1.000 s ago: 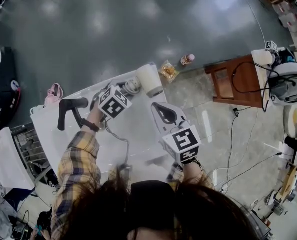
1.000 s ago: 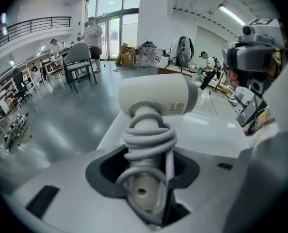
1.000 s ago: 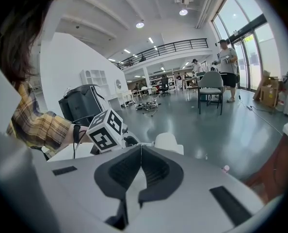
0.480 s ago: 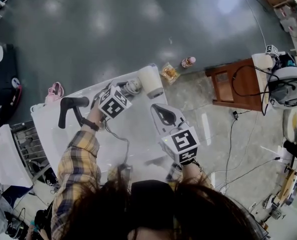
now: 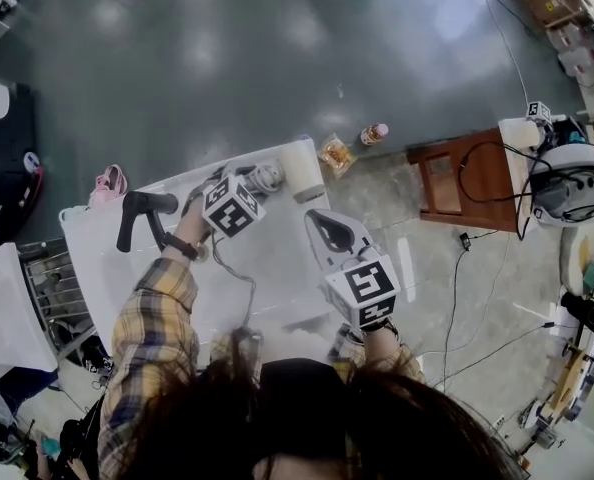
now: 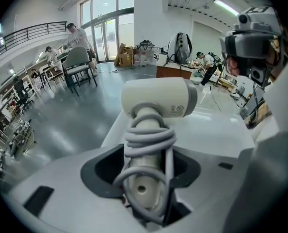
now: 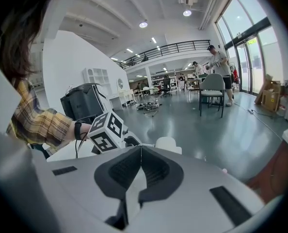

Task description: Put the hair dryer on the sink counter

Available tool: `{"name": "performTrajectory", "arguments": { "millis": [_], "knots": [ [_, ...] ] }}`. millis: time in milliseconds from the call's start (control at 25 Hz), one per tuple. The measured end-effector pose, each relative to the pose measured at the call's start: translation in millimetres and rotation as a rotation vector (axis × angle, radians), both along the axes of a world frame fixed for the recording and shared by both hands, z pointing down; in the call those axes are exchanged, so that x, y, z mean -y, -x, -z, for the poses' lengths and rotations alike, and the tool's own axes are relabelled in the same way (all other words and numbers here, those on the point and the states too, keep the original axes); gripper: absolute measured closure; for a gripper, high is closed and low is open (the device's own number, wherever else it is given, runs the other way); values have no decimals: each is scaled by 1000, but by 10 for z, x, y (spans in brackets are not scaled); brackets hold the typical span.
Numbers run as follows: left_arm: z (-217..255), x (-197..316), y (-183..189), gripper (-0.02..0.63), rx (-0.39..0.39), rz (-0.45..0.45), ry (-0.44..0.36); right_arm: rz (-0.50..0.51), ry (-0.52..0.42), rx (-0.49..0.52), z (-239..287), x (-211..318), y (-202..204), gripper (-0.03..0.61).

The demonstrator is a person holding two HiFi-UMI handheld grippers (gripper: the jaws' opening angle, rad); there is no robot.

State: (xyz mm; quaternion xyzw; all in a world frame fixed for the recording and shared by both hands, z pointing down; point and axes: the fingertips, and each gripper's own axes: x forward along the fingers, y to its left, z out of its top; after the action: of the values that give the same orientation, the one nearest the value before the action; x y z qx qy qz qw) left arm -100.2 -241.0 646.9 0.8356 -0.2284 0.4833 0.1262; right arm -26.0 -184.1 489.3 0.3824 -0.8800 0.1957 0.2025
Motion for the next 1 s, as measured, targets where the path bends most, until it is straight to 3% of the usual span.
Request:
{"name": "performTrajectory", "arguments": {
  "millis": [360,480,1000],
  "knots": [
    [11,-22,-20,399,31,-11,50,3,-6,1,43,-19,-47,563],
    [28,-103,-32,321,8,-18,117,0,-2,3,30,-35,-51,563],
    [176,-156,51,310,5,13,72,26,-23,11,94,-43,37,563]
  ]
}}
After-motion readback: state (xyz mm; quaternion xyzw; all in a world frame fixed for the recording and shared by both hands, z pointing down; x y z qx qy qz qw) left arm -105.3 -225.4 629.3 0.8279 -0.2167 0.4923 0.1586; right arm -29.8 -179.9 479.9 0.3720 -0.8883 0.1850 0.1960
